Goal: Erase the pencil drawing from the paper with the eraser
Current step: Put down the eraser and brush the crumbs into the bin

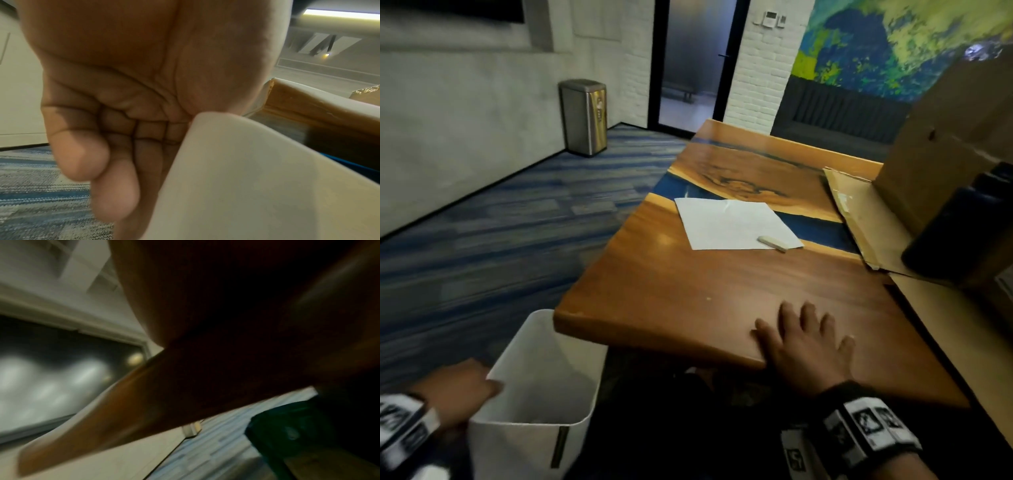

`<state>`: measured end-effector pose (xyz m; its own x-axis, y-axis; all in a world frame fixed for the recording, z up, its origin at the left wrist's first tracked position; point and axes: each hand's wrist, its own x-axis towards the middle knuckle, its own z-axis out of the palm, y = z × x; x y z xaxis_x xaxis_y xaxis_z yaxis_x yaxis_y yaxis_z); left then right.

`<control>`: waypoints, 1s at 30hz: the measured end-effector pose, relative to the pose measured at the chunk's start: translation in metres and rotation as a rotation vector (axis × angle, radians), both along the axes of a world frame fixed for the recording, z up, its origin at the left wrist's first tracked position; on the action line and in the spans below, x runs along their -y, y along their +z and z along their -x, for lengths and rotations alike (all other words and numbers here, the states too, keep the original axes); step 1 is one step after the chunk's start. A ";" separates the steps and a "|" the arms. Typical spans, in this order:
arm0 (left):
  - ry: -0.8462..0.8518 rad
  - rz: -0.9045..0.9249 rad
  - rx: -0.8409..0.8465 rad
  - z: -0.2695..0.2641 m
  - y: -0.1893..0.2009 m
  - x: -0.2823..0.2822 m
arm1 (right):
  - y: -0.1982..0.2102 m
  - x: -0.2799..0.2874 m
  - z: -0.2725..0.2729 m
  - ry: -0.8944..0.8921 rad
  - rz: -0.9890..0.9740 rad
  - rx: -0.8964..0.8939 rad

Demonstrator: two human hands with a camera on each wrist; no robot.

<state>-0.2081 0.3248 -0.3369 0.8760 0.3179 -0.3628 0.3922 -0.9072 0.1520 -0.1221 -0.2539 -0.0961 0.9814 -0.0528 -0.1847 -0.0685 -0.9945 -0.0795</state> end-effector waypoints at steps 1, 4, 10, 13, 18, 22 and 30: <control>-0.015 0.033 -0.048 -0.011 0.001 0.018 | -0.003 -0.024 0.004 0.044 -0.028 -0.055; -0.033 -0.027 -0.133 0.006 0.123 0.097 | -0.003 -0.117 0.017 0.317 -0.003 -0.064; 0.115 0.001 -0.156 0.013 0.165 0.124 | 0.024 -0.197 0.021 0.750 -0.805 -0.261; 0.156 0.040 -0.110 0.010 0.157 0.116 | 0.037 -0.176 -0.005 0.525 -1.016 -0.113; 0.134 0.021 -0.150 0.012 0.158 0.117 | 0.025 -0.151 -0.070 0.259 -0.061 -0.209; 0.125 0.029 -0.136 0.013 0.154 0.110 | 0.019 -0.204 -0.013 0.578 -0.079 -0.235; 0.092 -0.010 -0.105 0.012 0.156 0.114 | 0.035 -0.228 -0.034 0.628 -0.039 -0.218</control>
<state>-0.2202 0.2112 -0.1804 0.8003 0.3993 -0.4473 0.4874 -0.8677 0.0974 -0.0878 -0.0262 -0.0616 0.7634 0.5275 -0.3729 0.5042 -0.8474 -0.1664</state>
